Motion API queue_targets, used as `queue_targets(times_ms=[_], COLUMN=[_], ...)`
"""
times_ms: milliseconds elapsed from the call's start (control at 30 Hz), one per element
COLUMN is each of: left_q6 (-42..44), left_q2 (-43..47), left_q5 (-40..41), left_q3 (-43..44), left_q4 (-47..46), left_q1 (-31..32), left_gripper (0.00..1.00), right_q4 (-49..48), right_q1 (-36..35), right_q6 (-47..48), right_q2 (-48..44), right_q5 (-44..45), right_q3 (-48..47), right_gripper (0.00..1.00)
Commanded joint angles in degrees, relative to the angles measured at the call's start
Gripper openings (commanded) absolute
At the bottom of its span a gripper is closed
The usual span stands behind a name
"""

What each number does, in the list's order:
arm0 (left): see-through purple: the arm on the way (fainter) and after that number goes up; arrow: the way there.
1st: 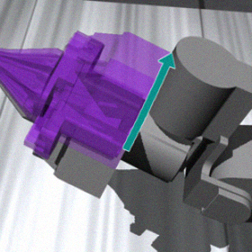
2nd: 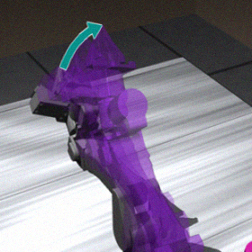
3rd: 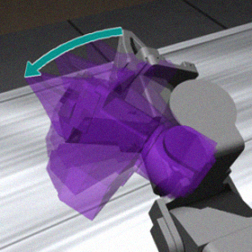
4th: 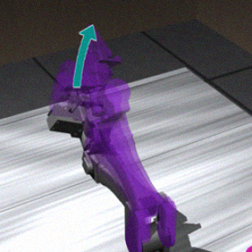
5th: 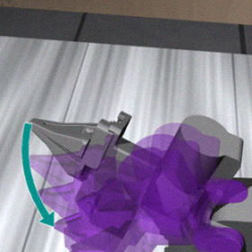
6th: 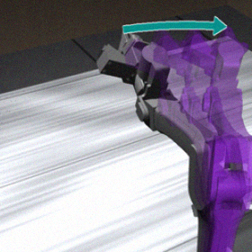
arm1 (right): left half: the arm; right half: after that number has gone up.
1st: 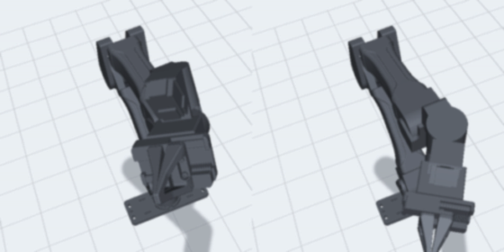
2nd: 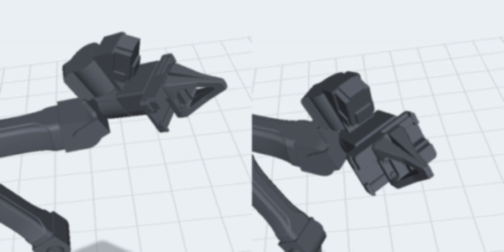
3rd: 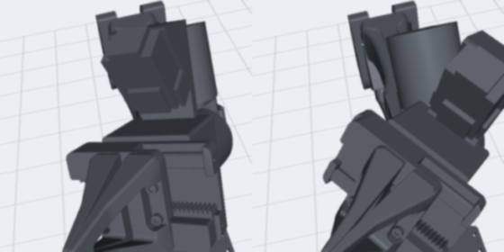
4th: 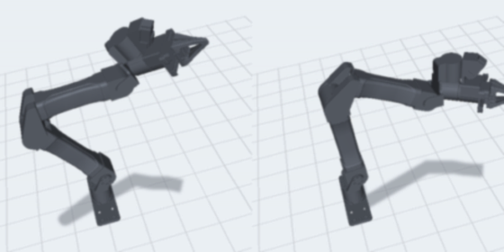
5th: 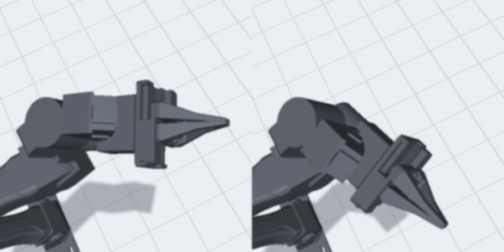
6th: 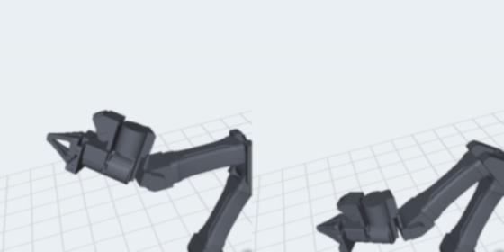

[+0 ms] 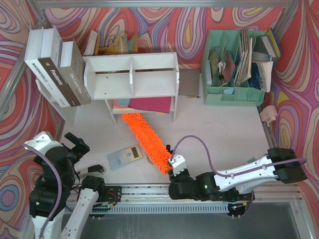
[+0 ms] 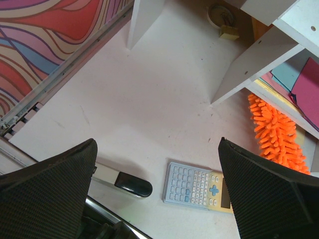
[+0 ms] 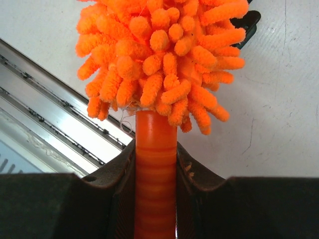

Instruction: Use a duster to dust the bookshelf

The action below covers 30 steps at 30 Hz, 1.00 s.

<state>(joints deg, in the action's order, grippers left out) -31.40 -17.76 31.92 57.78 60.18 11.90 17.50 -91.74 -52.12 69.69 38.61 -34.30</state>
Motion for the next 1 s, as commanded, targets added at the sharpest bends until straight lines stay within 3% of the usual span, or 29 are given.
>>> queue_targets(times_ms=[0,133,367,567,767,867,967], left_q6=[1.0,1.0,1.1,1.1,1.2,1.3,1.3], left_q2=[-0.3,-0.3,-0.3,-0.2,-0.5,-0.4,-0.3], left_q5=[-0.2,-0.2,-0.3,-0.2,-0.6,-0.7,-0.7], left_q3=[-0.7,-0.7,-0.7,-0.8,-0.8,-0.8,-0.8], left_q4=[-0.6,-0.7,-0.8,-0.8,-0.9,-1.0,-1.0], left_q1=[-0.5,-0.5,-0.5,-0.6,-0.6,-0.7,-0.8], left_gripper=[0.98,0.98,0.99,0.98,0.98,0.98,0.98], right_q4=[-5.2,-7.9,-17.4,-8.0,4.2,4.7,-1.0], right_q1=[1.2,3.3,4.8,4.8,4.8,4.8,4.8], right_q6=[-0.2,0.4,10.5,2.7,-9.1,-9.2,-4.5], right_q2=[-1.7,0.2,7.1,5.2,-5.1,-6.8,-4.8], right_q5=[5.0,4.8,-1.9,2.4,5.6,6.1,5.3], right_q3=[-0.2,-0.8,-4.9,-4.3,0.6,1.2,0.0], right_gripper=[0.0,0.0,0.0,0.0,0.0,0.0,0.0])
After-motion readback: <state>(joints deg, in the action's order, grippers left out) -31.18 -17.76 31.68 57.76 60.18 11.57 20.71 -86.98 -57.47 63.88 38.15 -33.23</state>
